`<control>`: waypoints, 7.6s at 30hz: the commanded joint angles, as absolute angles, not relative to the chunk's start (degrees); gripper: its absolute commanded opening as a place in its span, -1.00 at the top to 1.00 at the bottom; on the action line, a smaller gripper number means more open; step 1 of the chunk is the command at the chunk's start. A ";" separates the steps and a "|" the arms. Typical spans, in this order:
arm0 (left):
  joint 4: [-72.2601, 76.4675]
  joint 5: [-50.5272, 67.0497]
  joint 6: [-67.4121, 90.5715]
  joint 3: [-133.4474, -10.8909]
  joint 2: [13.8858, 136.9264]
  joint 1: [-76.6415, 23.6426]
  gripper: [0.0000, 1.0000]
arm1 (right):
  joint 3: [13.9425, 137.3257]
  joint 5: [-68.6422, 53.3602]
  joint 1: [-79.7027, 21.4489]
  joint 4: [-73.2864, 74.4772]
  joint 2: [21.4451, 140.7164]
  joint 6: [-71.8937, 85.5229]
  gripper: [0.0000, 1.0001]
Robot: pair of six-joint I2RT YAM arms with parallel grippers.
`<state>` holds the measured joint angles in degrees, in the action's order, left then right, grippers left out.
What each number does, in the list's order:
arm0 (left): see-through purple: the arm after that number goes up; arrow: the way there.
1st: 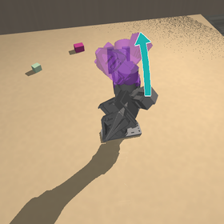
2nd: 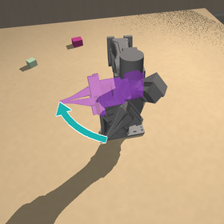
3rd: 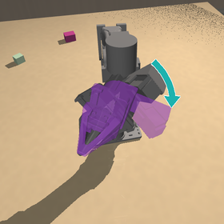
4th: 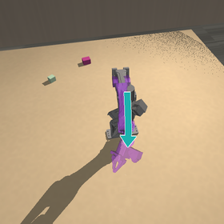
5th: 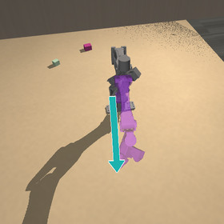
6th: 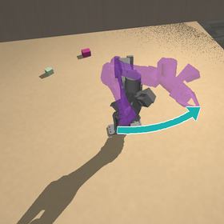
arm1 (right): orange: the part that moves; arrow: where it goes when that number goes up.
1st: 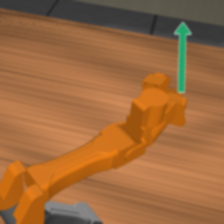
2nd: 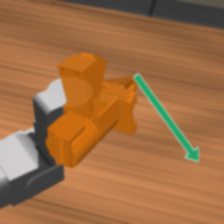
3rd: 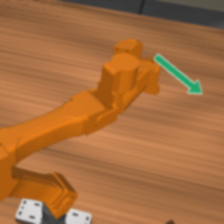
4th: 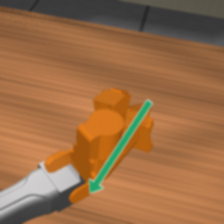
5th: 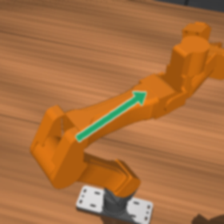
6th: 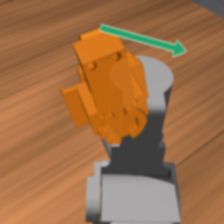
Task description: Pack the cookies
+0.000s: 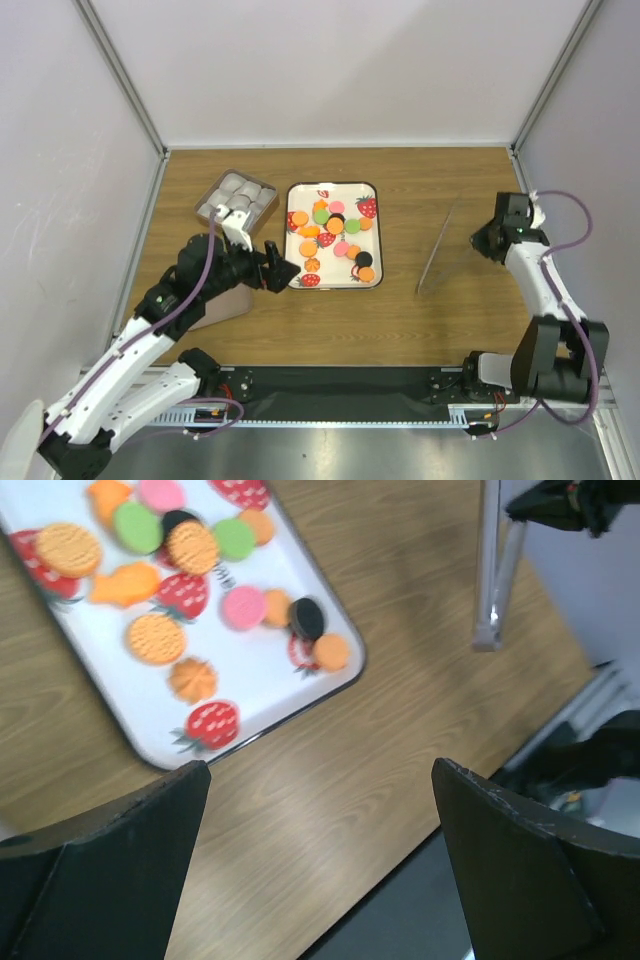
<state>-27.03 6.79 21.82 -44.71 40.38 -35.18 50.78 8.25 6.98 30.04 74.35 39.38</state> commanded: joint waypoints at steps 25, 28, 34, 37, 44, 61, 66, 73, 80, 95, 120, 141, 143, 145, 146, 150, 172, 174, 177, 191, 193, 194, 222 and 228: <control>15.47 41.31 50.36 -48.77 62.40 -23.38 -1.00 | 66.88 -18.55 -26.88 -18.89 79.36 60.29 1.00; 17.83 42.36 51.76 -49.57 63.37 -23.38 -1.00 | 67.50 -18.46 -28.30 -22.31 80.94 62.13 1.00; 22.76 44.73 55.63 -49.66 65.04 -23.38 -0.99 | 67.50 -19.95 -29.97 -32.33 83.49 66.70 1.00; 24.87 45.35 57.30 -49.40 65.21 -23.38 -0.99 | 66.80 -20.21 -30.50 -37.08 84.55 68.81 1.00; 31.11 46.23 62.65 -47.29 65.48 -23.38 -0.97 | 64.77 -17.84 -31.82 -46.31 86.04 70.66 1.00; 32.43 44.12 63.81 -46.41 62.23 -23.38 -0.70 | 60.91 -13.36 -34.98 -56.69 87.80 72.95 1.00; 32.43 43.51 63.90 -46.23 61.26 -23.38 -0.61 | 59.59 -11.70 -35.77 -58.35 87.45 72.60 1.00; 32.17 43.51 64.07 -45.79 60.47 -23.38 -0.50 | 58.71 -10.20 -36.56 -60.64 87.80 72.86 1.00; 31.82 43.42 64.16 -45.70 59.86 -23.47 -0.44 | 58.54 -9.23 -37.44 -61.35 88.07 72.69 1.00; 31.20 43.33 63.81 -46.49 59.59 -23.38 -0.15 | 57.39 -8.00 -37.71 -60.91 86.57 70.76 0.57; 28.22 42.80 62.14 -48.07 59.15 -23.38 -0.16 | 50.99 -1.41 -26.82 -32.37 69.98 64.86 -0.53; -11.84 19.37 35.96 -50.54 57.66 -26.71 -0.05 | 52.64 -5.63 -7.21 13.79 59.76 30.69 -0.57; -14.66 15.22 33.68 -50.71 57.92 -29.00 -0.04 | 53.78 -5.45 -7.03 15.28 61.16 29.71 -0.57; -18.09 9.96 32.79 -50.10 58.09 -30.58 -0.01 | 54.14 -6.50 -6.94 15.73 62.31 28.75 -0.57; -18.89 8.45 32.44 -49.92 58.18 -31.80 0.00 | 54.05 -6.76 -6.86 15.65 62.58 28.39 -0.56; -23.81 0.19 30.33 -50.36 59.32 -35.76 0.00 | 52.82 -8.17 -6.94 14.42 63.54 28.21 -0.57; -29.00 -9.23 28.74 -45.70 63.37 -48.16 0.06 | 52.91 -10.90 -4.40 15.38 63.90 27.33 -0.58; -29.35 -9.67 28.57 -45.88 63.89 -48.43 0.07 | 52.91 -10.64 -4.40 15.47 63.72 27.25 -0.58; -29.62 -10.02 28.39 -45.88 64.33 -48.95 0.07 | 53.00 -10.37 -4.39 15.47 63.54 27.16 -0.58; -28.48 -10.63 28.13 -44.74 67.58 -52.56 0.02 | 54.05 -12.65 -4.13 15.03 64.33 27.33 -0.60; -28.56 -11.25 27.86 -45.26 68.20 -52.91 0.00 | 54.14 -13.36 -4.13 14.33 64.69 27.51 -0.60; -28.83 -11.60 27.60 -45.61 68.99 -53.00 -0.01 | 54.23 -13.62 -4.13 14.41 64.69 27.68 -0.60; -26.19 -16.52 24.52 -54.58 83.49 -53.79 0.02 | 54.49 -16.79 -4.13 13.80 63.37 28.21 -0.62; -26.89 -16.87 23.82 -56.60 85.51 -53.70 0.02 | 54.58 -17.05 -4.13 13.97 63.72 28.04 -0.62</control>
